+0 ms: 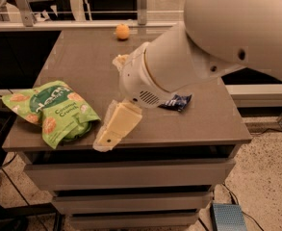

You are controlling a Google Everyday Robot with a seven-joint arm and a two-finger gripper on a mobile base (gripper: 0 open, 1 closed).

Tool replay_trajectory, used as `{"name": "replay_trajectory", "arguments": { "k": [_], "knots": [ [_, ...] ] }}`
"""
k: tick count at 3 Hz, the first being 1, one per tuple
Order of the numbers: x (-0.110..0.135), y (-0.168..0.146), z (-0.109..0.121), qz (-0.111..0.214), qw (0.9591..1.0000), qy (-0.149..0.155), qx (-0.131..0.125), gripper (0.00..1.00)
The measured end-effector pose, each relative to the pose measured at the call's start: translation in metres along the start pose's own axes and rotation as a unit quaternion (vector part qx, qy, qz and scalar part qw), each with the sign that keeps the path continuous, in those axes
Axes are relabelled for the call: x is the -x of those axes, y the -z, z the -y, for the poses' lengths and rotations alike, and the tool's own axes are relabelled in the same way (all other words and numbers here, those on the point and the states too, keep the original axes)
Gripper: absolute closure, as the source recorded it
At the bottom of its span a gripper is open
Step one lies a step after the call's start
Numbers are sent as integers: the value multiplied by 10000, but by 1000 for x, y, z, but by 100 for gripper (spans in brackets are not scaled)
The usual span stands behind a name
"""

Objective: Move green rice chip bag near orange

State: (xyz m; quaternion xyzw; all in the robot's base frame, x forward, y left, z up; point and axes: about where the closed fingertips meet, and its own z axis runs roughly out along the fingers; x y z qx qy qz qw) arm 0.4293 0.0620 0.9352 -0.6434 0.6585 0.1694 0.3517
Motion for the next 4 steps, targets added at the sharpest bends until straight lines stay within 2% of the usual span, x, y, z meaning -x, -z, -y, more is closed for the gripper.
{"name": "replay_trajectory", "arguments": {
  "k": [2, 4],
  "knots": [
    [7, -5, 0, 103, 9999, 3, -89, 0],
    [26, -80, -2, 524, 9986, 105, -29, 0]
  ]
}}
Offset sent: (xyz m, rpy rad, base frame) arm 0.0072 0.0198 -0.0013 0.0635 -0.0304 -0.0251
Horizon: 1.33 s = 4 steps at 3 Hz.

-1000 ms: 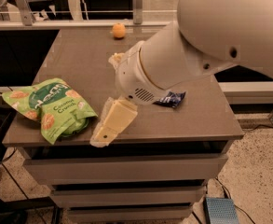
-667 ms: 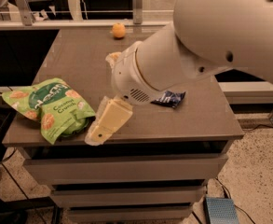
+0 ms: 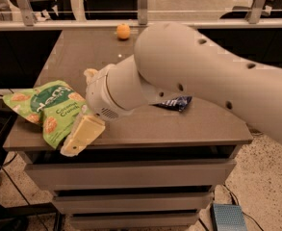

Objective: Move green rice chip bag near orange

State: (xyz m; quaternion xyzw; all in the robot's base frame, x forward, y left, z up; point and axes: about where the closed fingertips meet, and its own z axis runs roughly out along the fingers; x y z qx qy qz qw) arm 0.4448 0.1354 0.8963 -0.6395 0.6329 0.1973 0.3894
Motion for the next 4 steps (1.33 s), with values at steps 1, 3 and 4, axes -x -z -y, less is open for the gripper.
{"name": "replay_trajectory", "arguments": {
  "k": [1, 3, 4],
  "knots": [
    [-1, -36, -4, 113, 9999, 29, 105, 0],
    [-9, -70, -7, 180, 9996, 67, 197, 41],
    [-9, -71, -7, 184, 9996, 111, 163, 64]
  ]
}}
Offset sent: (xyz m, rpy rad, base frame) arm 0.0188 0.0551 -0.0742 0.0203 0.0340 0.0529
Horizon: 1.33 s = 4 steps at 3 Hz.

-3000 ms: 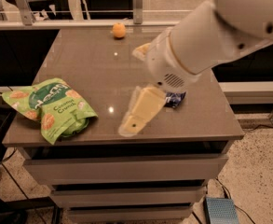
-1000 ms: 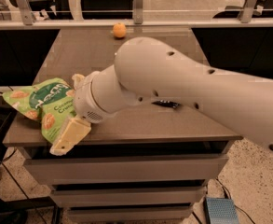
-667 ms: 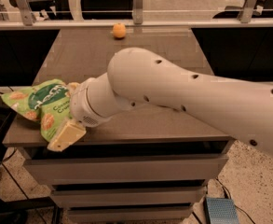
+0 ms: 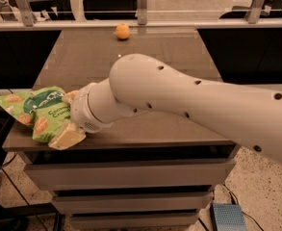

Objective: Move green rice chip bag near orange

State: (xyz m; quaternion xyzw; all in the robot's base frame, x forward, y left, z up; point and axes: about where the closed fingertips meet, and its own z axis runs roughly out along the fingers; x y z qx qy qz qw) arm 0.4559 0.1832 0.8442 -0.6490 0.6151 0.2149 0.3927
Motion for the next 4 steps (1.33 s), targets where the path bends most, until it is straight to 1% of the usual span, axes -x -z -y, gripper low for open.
{"name": "replay_trajectory", "arguments": {
  "k": [1, 2, 3, 4],
  "knots": [
    [6, 15, 11, -54, 9998, 117, -140, 87],
    [16, 62, 50, -212, 9977, 287, -571, 100],
    [16, 62, 50, -212, 9977, 287, -571, 100],
    [2, 69, 56, -428, 9964, 271, -674, 100]
  ]
}}
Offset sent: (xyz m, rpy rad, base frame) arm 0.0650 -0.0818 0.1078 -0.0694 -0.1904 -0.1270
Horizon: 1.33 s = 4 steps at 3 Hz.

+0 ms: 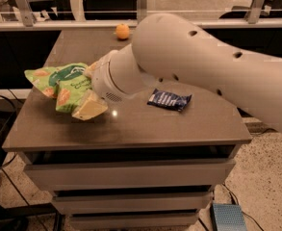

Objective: Move green rice chip bag near orange

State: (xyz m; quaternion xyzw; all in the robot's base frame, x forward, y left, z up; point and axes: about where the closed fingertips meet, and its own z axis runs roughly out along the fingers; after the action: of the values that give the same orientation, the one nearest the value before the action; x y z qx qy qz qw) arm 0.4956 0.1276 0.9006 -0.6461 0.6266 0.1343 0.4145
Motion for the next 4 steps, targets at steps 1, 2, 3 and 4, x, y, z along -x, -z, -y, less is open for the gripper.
{"name": "replay_trajectory", "arguments": {
  "k": [1, 2, 3, 4],
  "knots": [
    [-32, 26, 34, -457, 9981, -53, -408, 100],
    [-83, 62, 90, -1118, 9893, -165, -925, 100],
    [-134, 93, 145, -1710, 9761, -269, -1316, 100],
    [-179, 114, 196, -2075, 9645, -383, -1586, 100]
  ]
}}
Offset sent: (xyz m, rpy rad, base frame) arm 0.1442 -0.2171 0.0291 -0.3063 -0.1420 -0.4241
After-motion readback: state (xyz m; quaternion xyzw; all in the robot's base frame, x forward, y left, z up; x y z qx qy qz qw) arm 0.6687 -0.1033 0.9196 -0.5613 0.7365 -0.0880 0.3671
